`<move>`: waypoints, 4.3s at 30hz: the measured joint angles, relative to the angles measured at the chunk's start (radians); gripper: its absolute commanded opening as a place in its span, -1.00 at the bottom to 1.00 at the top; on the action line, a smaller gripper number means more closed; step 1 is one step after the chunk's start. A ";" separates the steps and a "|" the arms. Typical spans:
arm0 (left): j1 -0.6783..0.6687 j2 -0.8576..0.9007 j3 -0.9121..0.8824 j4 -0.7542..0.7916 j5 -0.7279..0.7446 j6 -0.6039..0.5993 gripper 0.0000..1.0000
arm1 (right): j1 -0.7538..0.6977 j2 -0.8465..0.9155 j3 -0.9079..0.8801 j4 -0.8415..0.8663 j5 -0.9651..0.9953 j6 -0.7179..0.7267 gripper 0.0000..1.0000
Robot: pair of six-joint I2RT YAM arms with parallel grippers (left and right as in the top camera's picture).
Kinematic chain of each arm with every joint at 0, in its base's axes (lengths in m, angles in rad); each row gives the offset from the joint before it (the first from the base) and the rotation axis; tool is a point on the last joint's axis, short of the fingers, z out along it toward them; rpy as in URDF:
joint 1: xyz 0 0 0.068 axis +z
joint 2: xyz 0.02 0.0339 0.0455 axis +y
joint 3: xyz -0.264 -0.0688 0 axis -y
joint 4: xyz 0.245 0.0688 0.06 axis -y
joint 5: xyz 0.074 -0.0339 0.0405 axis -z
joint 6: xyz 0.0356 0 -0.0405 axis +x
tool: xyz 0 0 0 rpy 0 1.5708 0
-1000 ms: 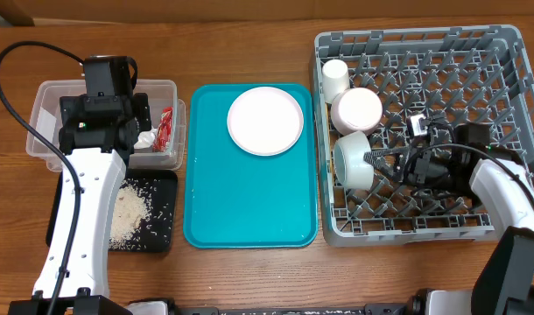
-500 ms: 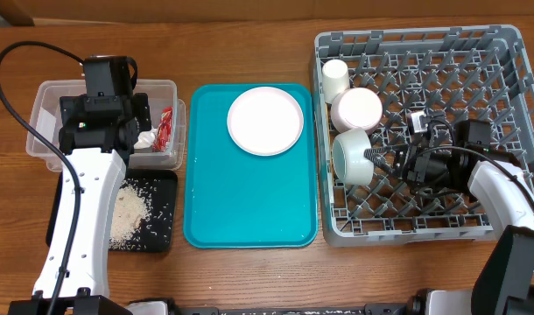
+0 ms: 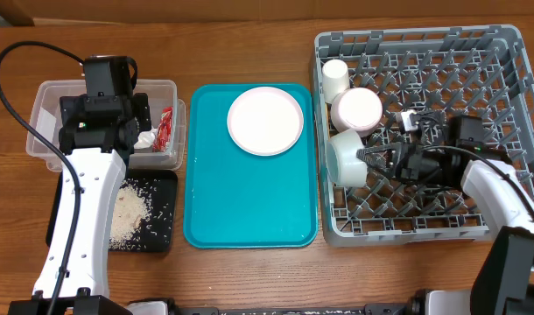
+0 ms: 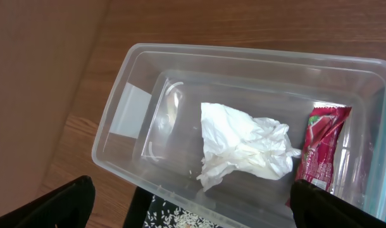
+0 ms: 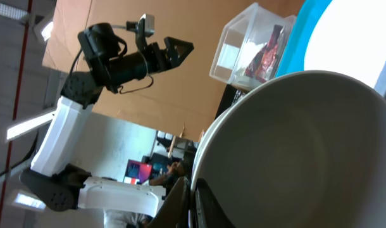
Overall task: Sort waste into correct bins and load items into the dishwasher
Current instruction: 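Lower the small bowl into the rack's left side and release it, then move the right gripper to the white plate and grip its edge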
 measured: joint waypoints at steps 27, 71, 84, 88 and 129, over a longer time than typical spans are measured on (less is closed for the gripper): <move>0.000 0.000 0.000 0.000 0.000 0.000 1.00 | -0.063 0.000 -0.040 0.047 0.031 -0.022 -0.76; 0.000 0.000 0.000 0.000 0.000 0.000 1.00 | 0.353 -0.019 0.463 -0.122 1.028 0.325 -0.38; 0.000 0.000 0.000 0.000 0.000 0.000 1.00 | 0.930 0.166 0.464 0.243 1.551 0.291 -0.10; 0.000 0.000 0.000 0.000 0.000 0.000 1.00 | 0.963 0.270 0.465 0.344 1.583 0.250 -0.09; 0.000 0.000 0.000 0.000 0.000 0.000 1.00 | 0.935 0.514 0.463 0.484 1.618 0.204 -0.72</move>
